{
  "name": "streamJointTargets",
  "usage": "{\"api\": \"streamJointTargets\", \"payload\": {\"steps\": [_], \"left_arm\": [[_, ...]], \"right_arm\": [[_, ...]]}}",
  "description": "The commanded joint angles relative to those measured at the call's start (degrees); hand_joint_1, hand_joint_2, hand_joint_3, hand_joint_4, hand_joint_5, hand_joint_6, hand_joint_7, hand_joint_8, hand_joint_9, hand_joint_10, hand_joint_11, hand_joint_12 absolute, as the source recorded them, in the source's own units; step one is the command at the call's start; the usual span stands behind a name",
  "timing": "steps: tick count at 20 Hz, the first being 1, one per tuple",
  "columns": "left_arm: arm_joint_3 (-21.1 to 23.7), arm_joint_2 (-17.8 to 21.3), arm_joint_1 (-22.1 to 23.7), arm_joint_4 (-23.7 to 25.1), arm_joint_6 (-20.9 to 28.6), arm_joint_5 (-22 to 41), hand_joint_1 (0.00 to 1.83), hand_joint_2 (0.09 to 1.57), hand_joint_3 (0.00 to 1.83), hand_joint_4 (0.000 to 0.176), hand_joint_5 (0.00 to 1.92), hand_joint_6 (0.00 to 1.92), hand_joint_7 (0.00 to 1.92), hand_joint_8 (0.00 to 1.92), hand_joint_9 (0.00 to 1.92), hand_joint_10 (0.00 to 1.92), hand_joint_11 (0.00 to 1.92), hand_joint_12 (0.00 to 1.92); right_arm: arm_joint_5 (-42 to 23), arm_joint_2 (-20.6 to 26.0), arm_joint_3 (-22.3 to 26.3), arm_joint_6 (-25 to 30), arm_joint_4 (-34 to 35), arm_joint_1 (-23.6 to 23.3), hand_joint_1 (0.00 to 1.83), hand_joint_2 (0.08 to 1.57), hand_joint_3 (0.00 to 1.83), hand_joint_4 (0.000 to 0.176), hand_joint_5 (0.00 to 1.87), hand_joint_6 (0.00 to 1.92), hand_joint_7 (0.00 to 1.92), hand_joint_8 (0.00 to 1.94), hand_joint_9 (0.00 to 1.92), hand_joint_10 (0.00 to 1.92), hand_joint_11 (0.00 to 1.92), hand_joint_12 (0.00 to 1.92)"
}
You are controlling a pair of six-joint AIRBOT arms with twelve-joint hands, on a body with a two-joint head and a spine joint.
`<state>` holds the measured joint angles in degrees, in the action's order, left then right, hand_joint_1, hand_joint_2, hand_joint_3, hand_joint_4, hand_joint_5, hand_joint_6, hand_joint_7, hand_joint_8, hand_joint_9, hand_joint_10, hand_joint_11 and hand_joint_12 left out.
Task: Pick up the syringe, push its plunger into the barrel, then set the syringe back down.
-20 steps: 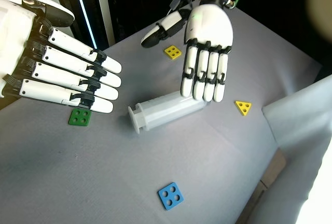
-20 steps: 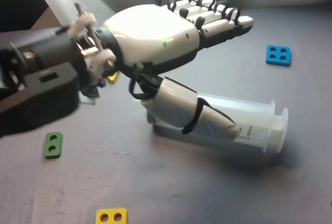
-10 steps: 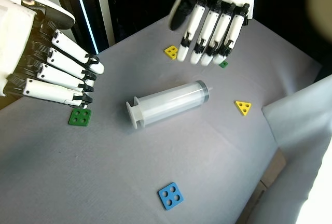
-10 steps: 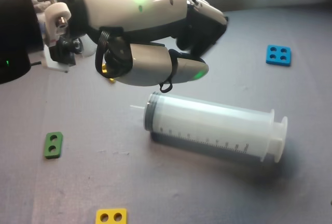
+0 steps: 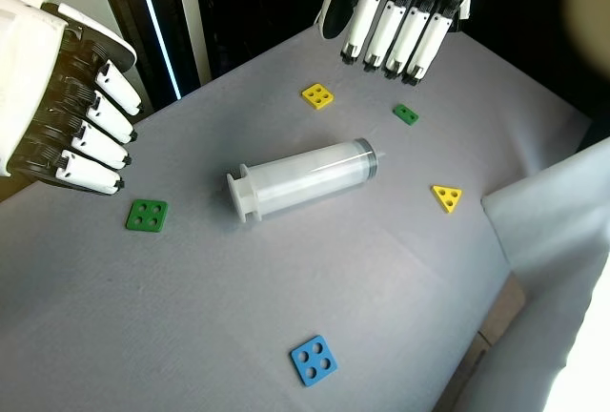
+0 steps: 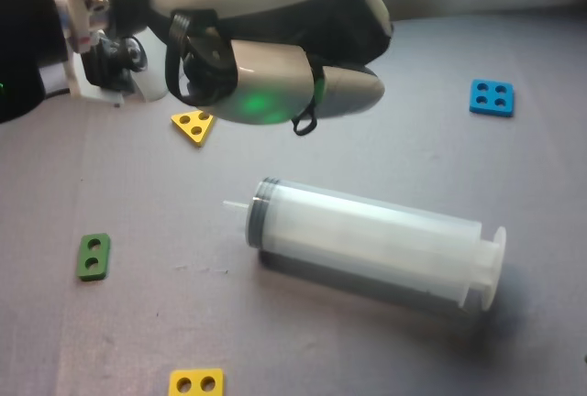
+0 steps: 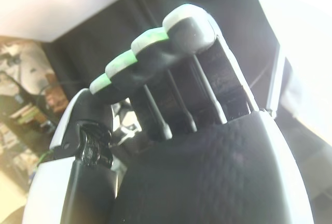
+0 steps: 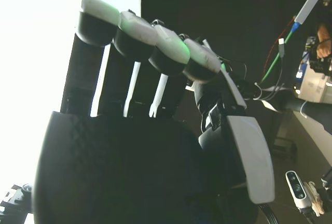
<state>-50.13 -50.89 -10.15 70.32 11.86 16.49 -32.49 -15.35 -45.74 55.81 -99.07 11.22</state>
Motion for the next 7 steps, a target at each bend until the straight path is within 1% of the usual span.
{"api": "streamJointTargets", "payload": {"steps": [1,4,7], "left_arm": [[0.3,0.2,0.9,-1.4,0.4,2.2,0.27,1.57,0.04,0.0,0.84,1.92,0.97,1.92,0.91,1.92,0.87,1.92],[0.5,0.2,0.9,-1.4,0.7,2.0,0.3,1.57,0.05,0.0,0.8,1.92,0.95,1.92,0.88,1.92,0.84,1.92],[0.5,0.3,1.0,-1.4,0.7,2.0,0.31,1.57,0.05,0.0,0.78,1.92,0.93,1.92,0.87,1.92,0.85,1.92]], "right_arm": [[0.5,0.0,0.2,0.5,3.4,-1.1,0.29,1.57,0.02,0.0,1.08,1.92,1.13,1.94,1.06,1.92,0.99,1.92],[0.5,0.0,0.3,0.5,3.4,-1.1,0.27,1.57,0.02,0.0,1.07,1.92,1.09,1.94,1.03,1.92,0.98,1.92],[0.5,0.0,0.4,0.5,3.4,-1.1,0.27,1.57,0.01,0.0,1.06,1.92,1.09,1.94,1.03,1.92,0.97,1.92]]}}
